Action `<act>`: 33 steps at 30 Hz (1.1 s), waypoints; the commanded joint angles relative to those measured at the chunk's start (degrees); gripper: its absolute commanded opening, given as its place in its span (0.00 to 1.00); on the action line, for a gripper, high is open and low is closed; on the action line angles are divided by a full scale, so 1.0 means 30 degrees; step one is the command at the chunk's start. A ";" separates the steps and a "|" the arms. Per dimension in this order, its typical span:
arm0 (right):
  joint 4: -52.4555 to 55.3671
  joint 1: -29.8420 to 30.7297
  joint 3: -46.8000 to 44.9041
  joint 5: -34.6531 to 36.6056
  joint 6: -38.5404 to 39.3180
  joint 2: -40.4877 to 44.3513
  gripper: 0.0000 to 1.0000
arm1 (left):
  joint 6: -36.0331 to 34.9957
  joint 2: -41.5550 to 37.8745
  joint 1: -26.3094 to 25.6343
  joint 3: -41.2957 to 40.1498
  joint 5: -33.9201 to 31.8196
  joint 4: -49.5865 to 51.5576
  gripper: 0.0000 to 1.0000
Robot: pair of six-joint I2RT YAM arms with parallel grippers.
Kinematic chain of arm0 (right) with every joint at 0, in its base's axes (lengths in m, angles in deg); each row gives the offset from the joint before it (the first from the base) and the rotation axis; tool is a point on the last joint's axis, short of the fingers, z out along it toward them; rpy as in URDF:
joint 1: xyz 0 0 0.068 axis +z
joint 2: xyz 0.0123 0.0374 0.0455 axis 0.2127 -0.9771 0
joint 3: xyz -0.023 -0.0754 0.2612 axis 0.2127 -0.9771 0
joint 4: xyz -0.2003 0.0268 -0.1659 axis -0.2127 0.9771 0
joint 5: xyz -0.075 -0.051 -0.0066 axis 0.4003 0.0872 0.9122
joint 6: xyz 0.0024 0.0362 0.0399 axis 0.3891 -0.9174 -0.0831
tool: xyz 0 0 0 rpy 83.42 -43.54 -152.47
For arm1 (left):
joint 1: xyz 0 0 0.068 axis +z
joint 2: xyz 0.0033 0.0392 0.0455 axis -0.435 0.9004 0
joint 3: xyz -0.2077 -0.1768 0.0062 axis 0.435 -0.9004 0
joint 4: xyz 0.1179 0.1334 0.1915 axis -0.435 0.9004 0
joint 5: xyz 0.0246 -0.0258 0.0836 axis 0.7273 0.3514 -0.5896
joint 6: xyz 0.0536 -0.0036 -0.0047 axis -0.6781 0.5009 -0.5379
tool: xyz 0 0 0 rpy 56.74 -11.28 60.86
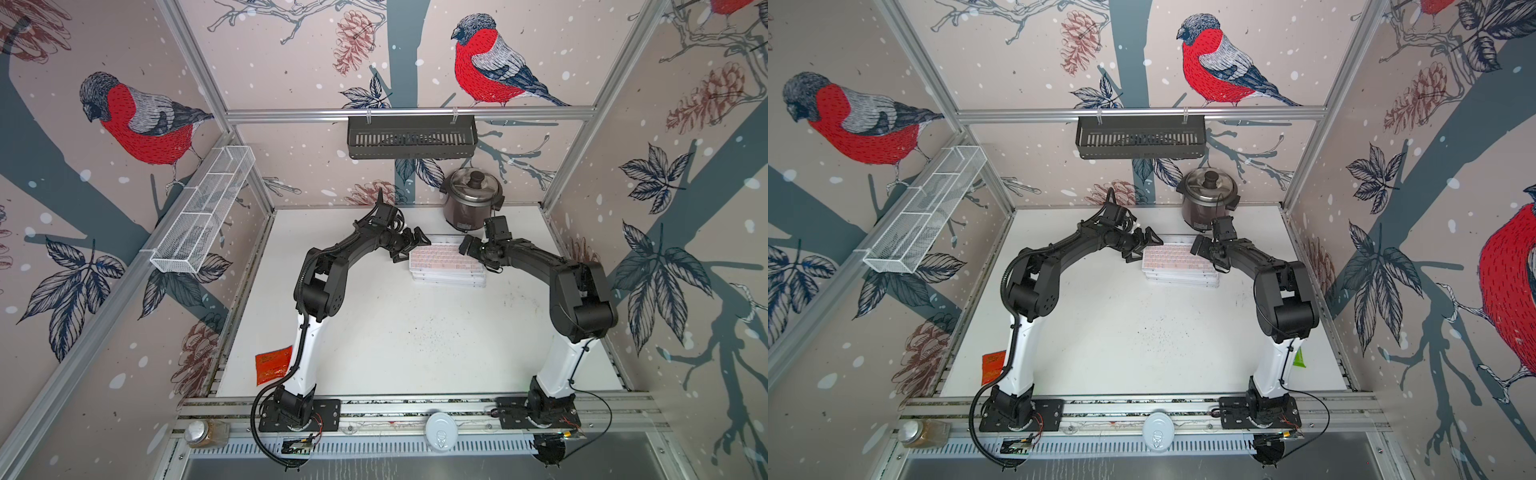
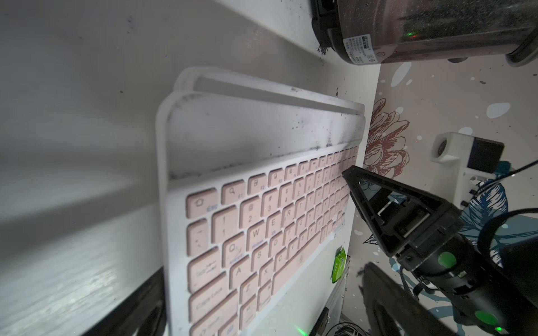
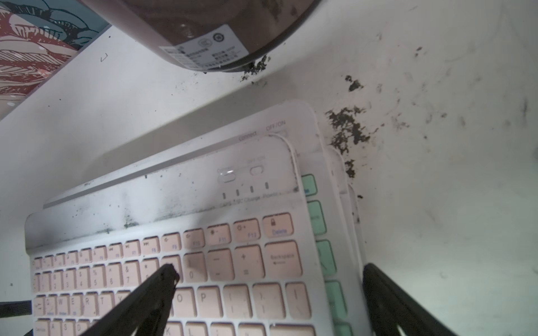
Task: Stack the numeric keypads
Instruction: Adjust the numeric keypad.
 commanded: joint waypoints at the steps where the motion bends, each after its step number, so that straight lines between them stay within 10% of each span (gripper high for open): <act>1: 0.0510 0.0569 0.0423 0.1207 -0.0370 0.0052 1.00 | 0.0179 0.0180 -0.0069 0.0321 0.0398 0.0273 0.99; 33: -0.0860 -0.1505 -0.2558 -0.1343 -0.0021 0.1857 1.00 | -0.2329 0.2049 -0.0068 0.5519 -0.2466 0.6824 0.99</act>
